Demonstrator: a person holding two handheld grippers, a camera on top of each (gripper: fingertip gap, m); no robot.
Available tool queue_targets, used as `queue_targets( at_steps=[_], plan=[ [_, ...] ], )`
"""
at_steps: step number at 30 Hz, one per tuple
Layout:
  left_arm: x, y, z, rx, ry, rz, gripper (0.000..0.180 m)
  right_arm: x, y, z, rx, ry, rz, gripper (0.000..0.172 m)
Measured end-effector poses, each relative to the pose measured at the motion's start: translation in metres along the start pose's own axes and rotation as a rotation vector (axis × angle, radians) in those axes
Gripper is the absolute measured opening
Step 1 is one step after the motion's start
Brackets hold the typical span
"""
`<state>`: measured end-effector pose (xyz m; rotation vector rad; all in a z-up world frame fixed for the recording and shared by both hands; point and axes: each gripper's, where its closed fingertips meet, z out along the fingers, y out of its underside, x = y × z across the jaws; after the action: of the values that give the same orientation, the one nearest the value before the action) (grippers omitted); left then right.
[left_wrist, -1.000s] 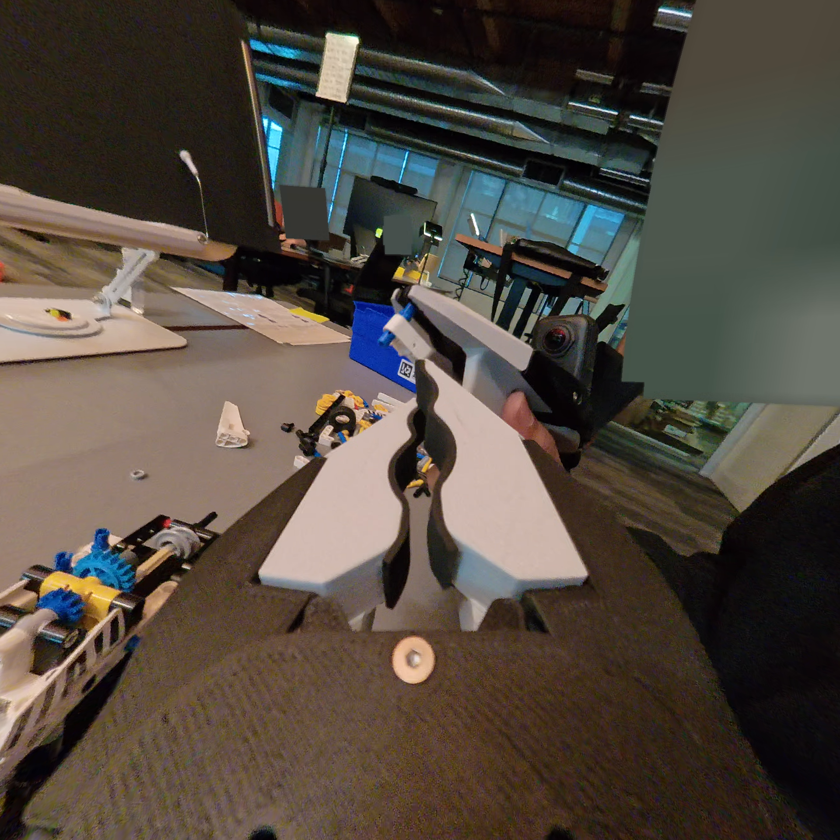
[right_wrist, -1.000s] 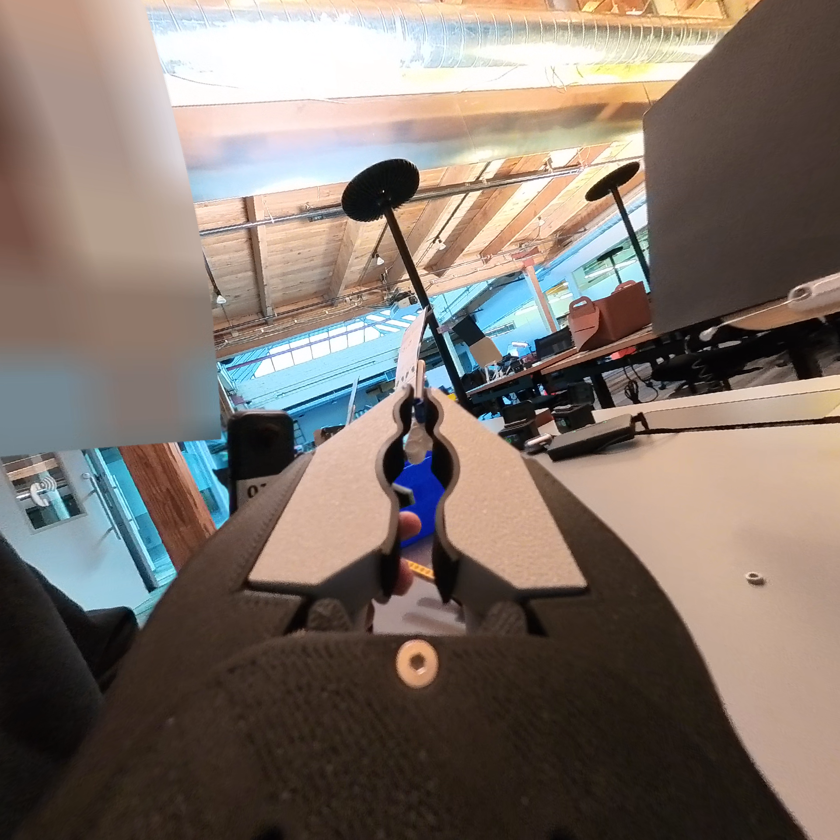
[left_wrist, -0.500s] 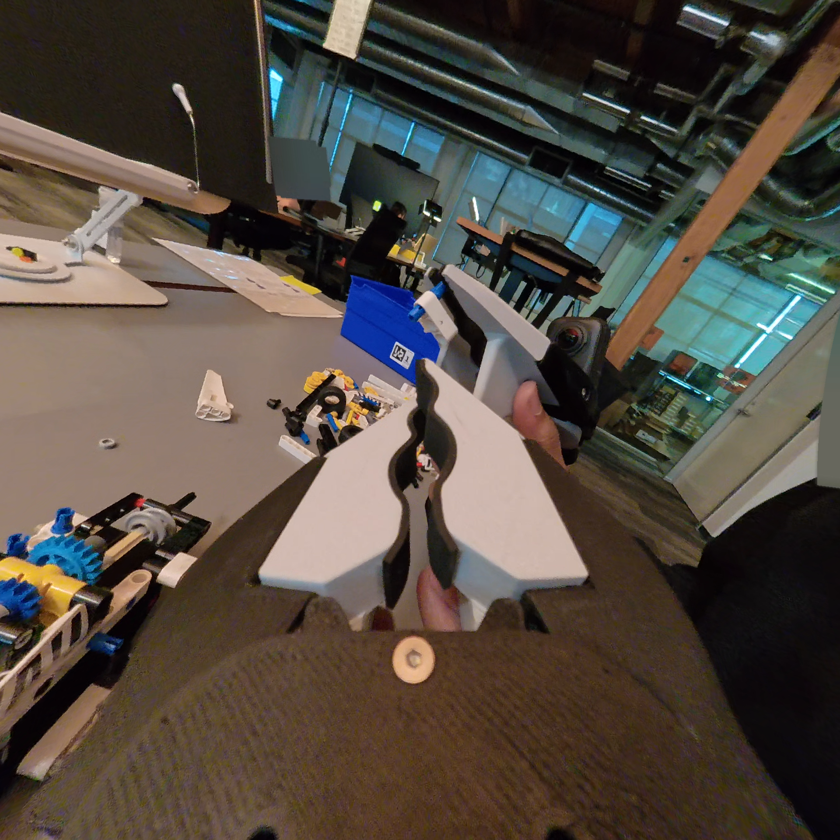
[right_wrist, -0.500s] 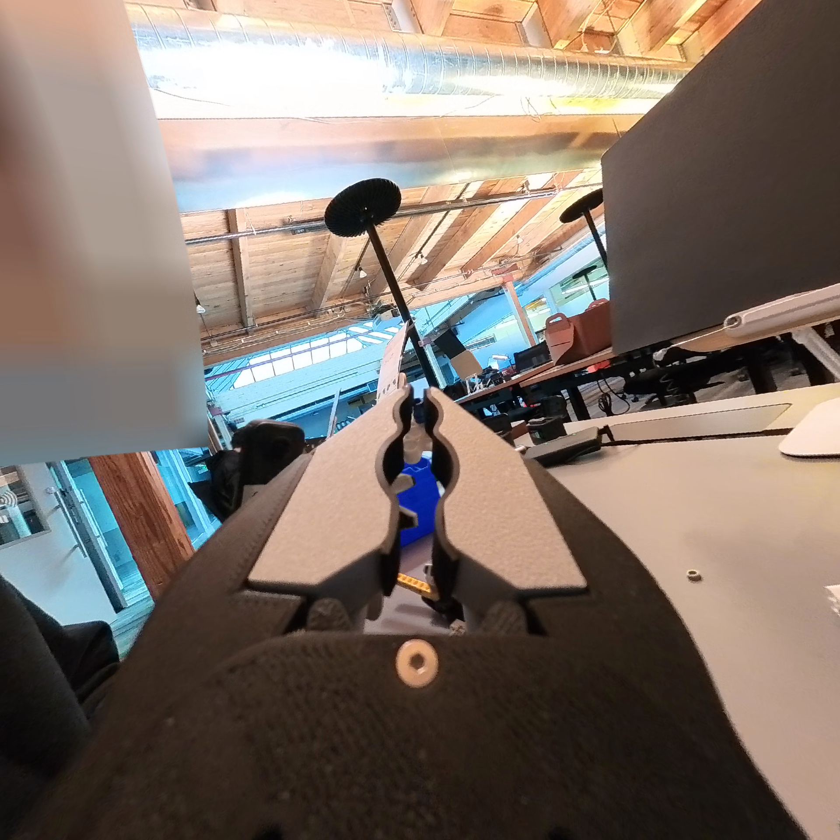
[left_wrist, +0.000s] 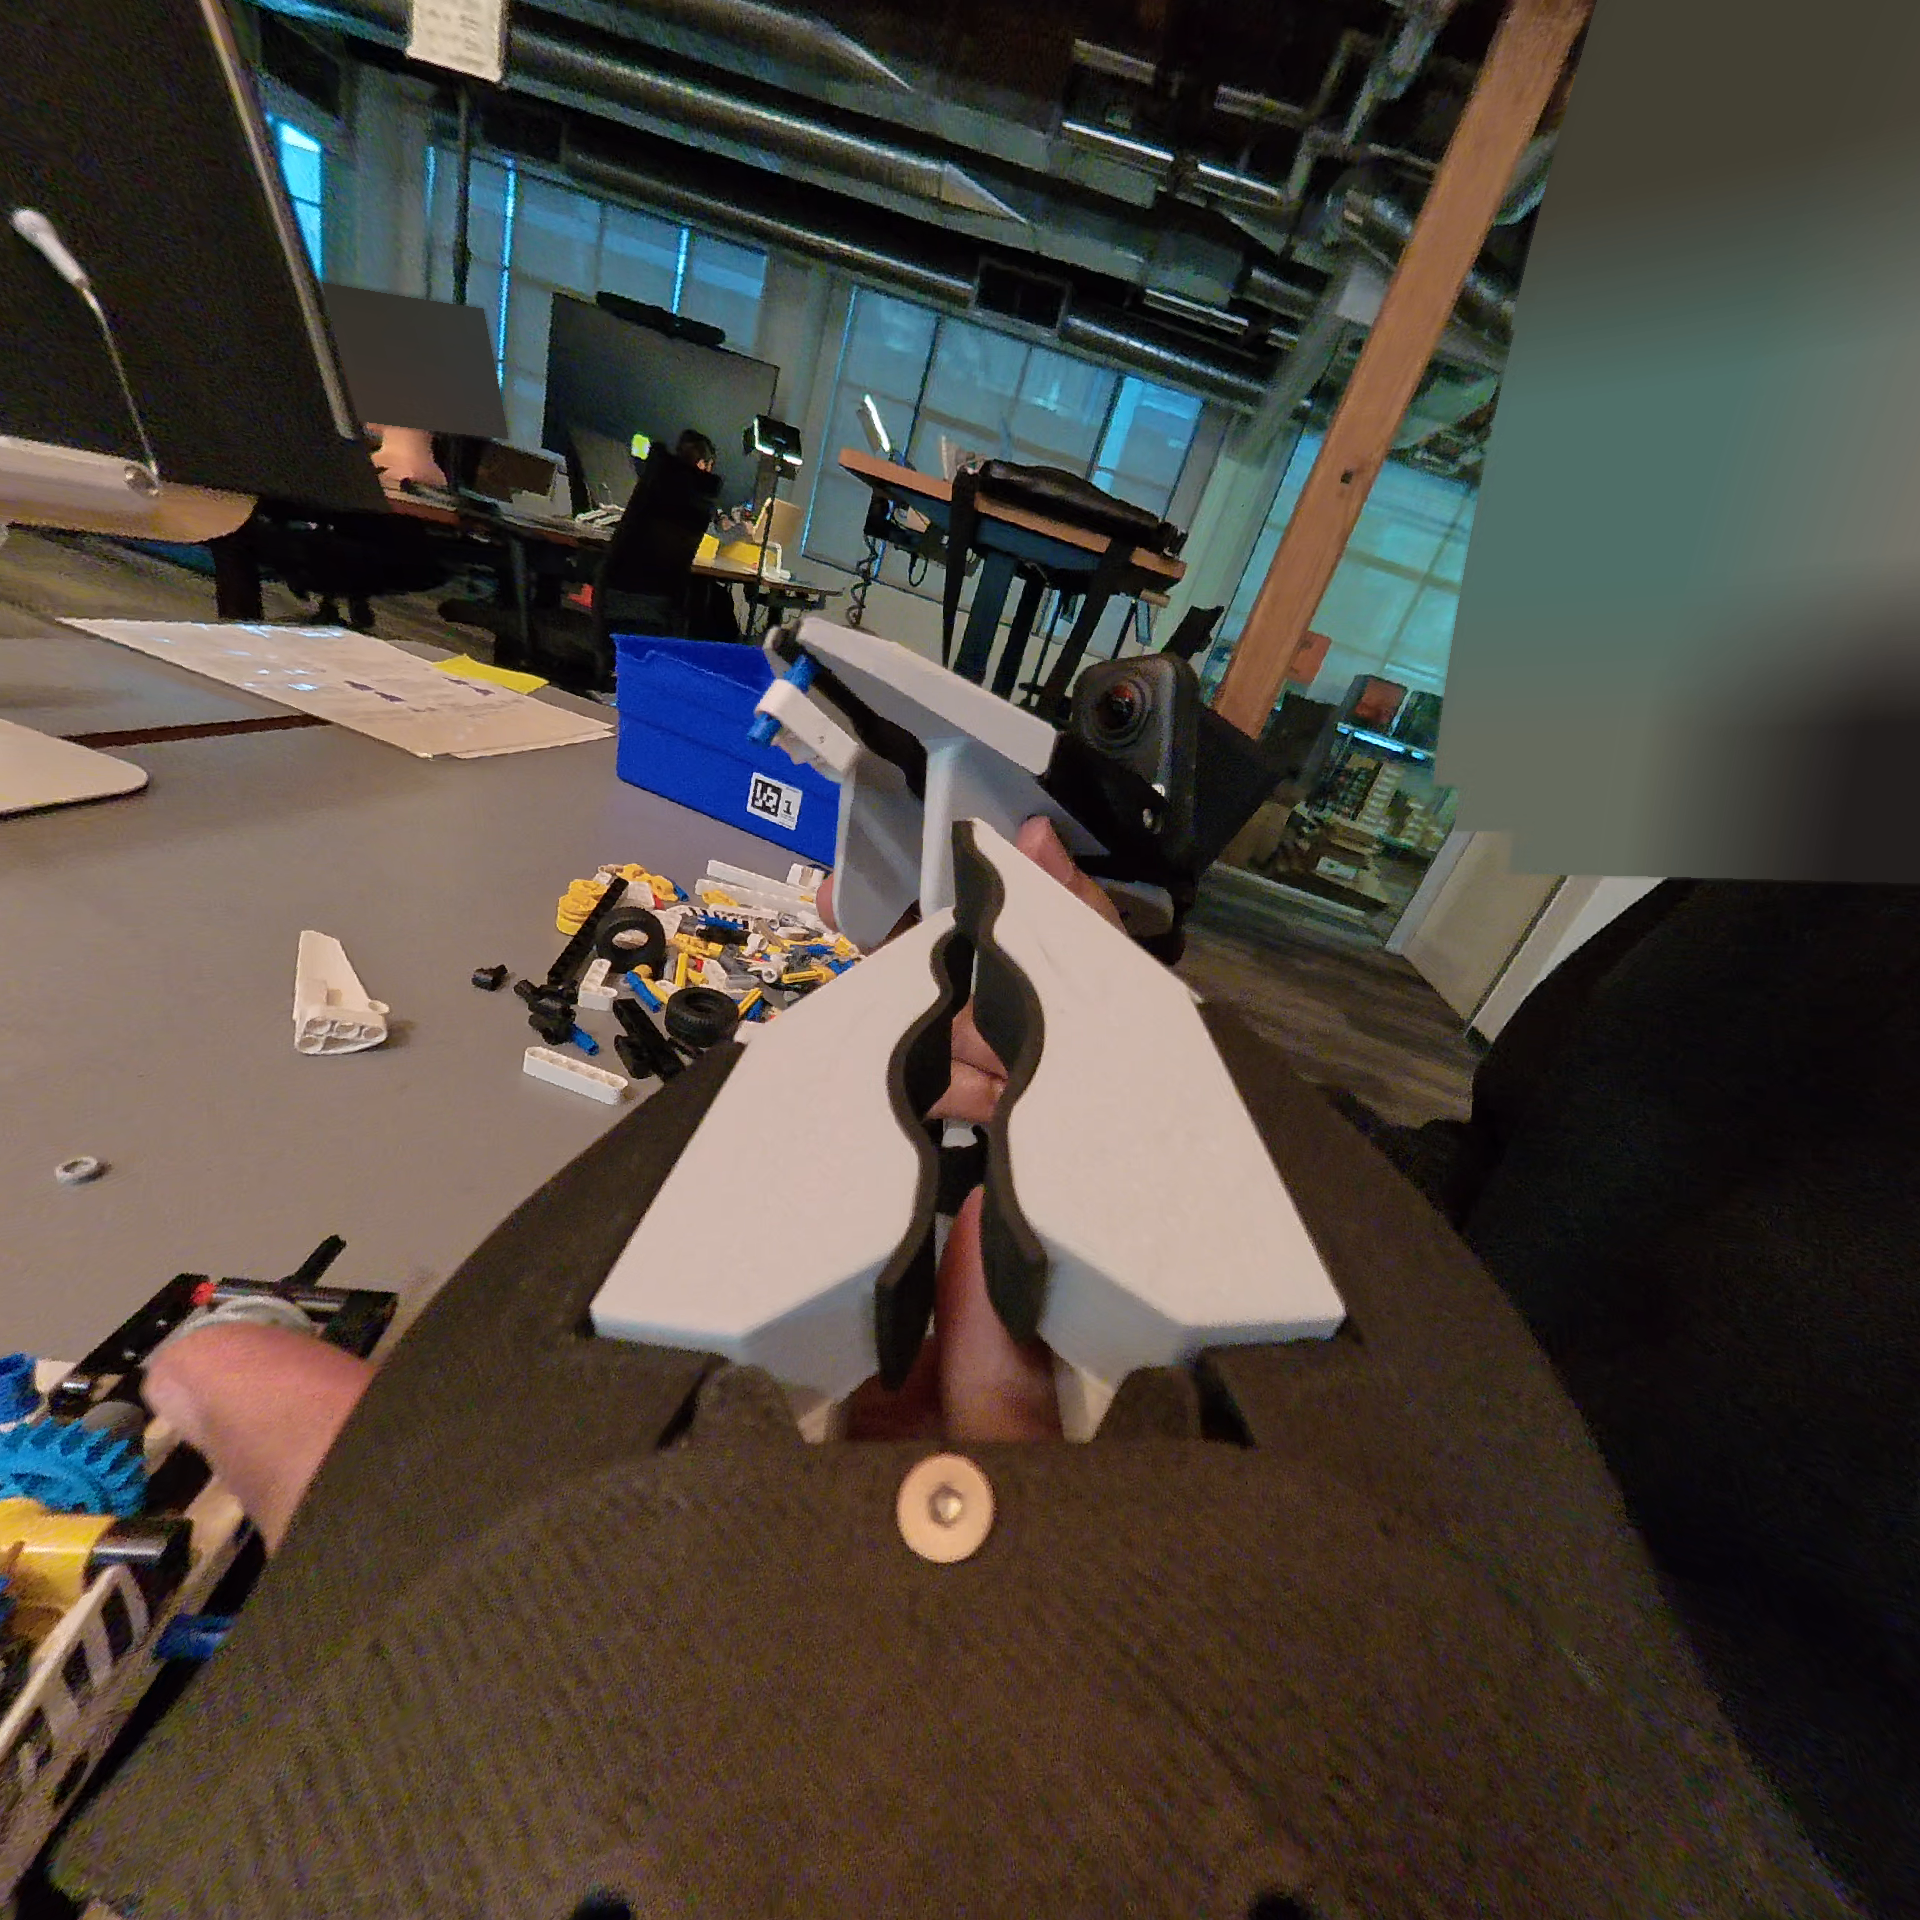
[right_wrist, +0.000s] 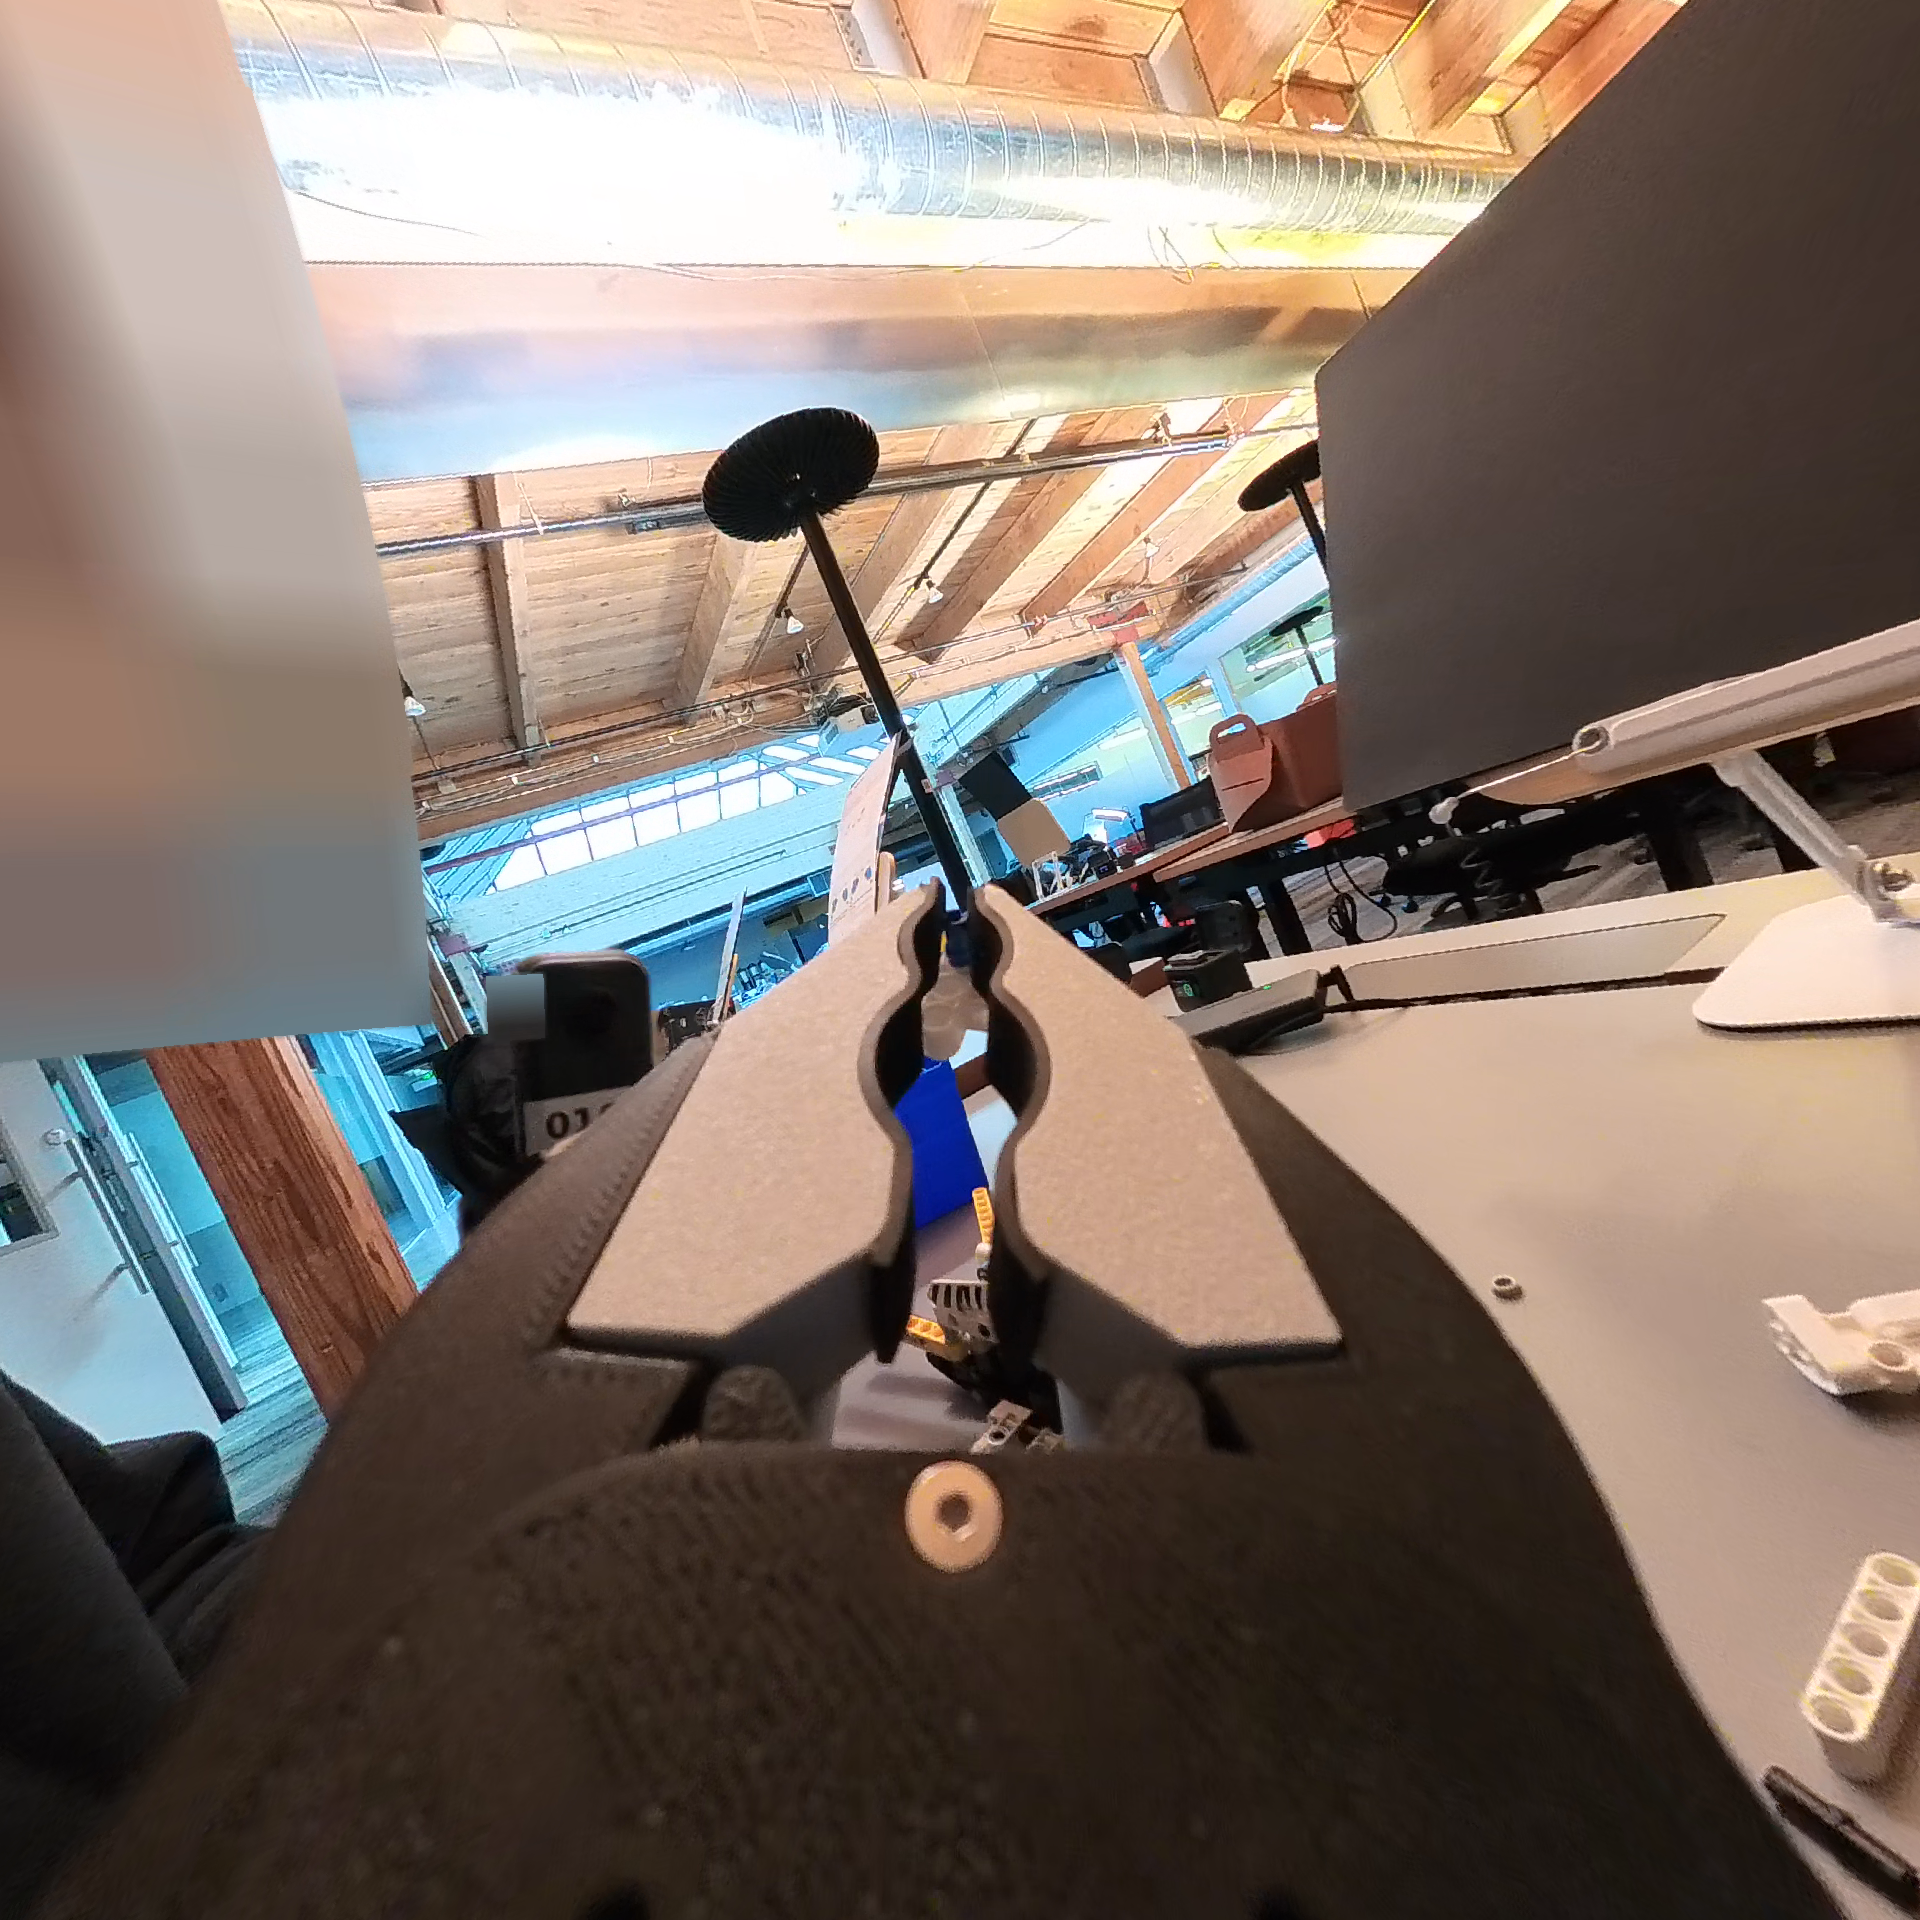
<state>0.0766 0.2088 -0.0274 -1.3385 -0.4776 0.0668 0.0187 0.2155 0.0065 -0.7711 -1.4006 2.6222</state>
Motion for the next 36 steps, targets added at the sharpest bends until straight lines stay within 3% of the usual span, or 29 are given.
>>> queue_targets(
  at_steps=[4,7,9,10,11,12,14,18,24,25,27,28,31,36],
  plan=[
    [0.003,0.003,0.001,-0.028,-0.017,0.081,0.0,0.0,0.001,0.0,-0.006,-0.001,0.0,0.002],
    [-0.004,0.025,0.006,-0.171,-0.063,0.118,0.075,0.0,0.001,0.0,-0.009,0.0,0.001,0.002],
    [-0.004,0.014,0.003,-0.091,-0.097,0.133,0.055,0.001,0.001,0.0,-0.01,0.001,0.0,0.001],
    [-0.004,0.016,0.004,-0.113,-0.094,0.145,0.067,0.001,0.001,-0.001,-0.01,0.003,-0.002,0.001],
    [-0.006,0.021,0.007,-0.151,-0.103,0.154,0.091,0.002,0.0,-0.001,-0.009,0.006,-0.005,0.001],
    [-0.008,0.025,0.008,-0.173,-0.112,0.157,0.099,0.002,-0.001,-0.002,-0.008,0.01,-0.008,0.001],
    [-0.013,0.022,0.01,-0.145,-0.139,0.13,0.097,0.004,-0.003,-0.003,-0.007,0.013,-0.01,0.001],
    [-0.016,0.02,0.017,-0.124,-0.132,0.029,0.114,0.004,0.0,-0.004,-0.018,0.003,0.012,0.001],
    [-0.037,0.012,0.015,-0.101,-0.27,-0.035,0.082,-0.001,0.005,-0.001,-0.027,-0.032,0.032,0.002],
    [-0.032,0.002,0.013,-0.034,-0.231,-0.064,0.074,-0.004,0.005,0.0,-0.026,-0.045,0.036,0.001],
    [-0.021,-0.011,0.007,0.051,-0.134,-0.11,0.076,-0.01,0.007,0.002,-0.029,-0.068,0.041,0.002],
    [-0.025,-0.011,0.005,0.046,-0.142,-0.139,0.059,-0.012,0.009,0.003,-0.029,-0.074,0.037,0.001],
    [-0.024,-0.007,0.004,0.023,-0.126,-0.226,0.038,-0.02,0.011,0.005,-0.016,-0.07,-0.017,0.001],
    [-0.011,-0.02,0.002,0.122,-0.064,-0.316,0.035,-0.04,0.011,0.01,0.012,-0.054,-0.226,0.001]
  ],
)
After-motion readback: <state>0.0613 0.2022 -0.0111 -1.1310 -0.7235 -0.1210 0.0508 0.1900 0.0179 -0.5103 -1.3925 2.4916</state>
